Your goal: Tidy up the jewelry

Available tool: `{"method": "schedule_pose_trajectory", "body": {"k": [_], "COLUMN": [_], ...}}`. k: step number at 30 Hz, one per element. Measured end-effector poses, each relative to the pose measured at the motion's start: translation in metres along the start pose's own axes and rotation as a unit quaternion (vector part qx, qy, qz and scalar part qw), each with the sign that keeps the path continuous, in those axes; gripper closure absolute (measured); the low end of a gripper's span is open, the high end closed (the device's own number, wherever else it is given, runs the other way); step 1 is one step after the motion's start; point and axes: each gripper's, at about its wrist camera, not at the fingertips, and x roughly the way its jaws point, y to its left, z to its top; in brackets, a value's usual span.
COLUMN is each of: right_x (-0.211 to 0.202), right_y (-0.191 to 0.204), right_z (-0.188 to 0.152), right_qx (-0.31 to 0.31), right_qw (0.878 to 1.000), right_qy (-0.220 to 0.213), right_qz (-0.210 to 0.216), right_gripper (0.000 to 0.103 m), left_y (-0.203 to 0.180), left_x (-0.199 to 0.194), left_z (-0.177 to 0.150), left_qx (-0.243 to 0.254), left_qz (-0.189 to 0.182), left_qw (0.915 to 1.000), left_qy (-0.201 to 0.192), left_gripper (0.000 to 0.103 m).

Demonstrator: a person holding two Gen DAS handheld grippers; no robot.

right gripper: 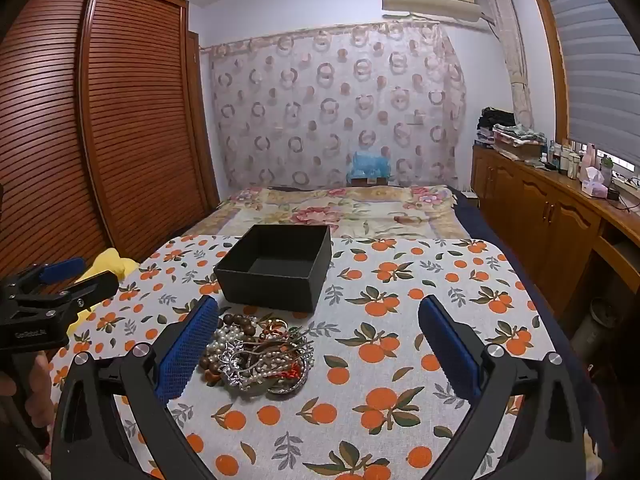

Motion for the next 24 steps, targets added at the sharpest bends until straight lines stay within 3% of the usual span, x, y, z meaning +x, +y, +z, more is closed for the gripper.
{"method": "schedule_pose_trajectory", "body": {"k": [24], "right_x": [-0.0021], "right_y": [0.0001], "right_z": [0.0005], "right_qx": [-0.001], "right_qw": [1.0], "right_qy": [-0.003], "right_qz": [0.0], "right_gripper": [0.002], "left_y": [-0.0058], "left_x": [-0.0028], "left_z": [0.0046], "left_qx": [0.0], "left_qz": [0.0], "left_qw": [1.0], "left_qy": [-0.004], "left_gripper": [0.007]}}
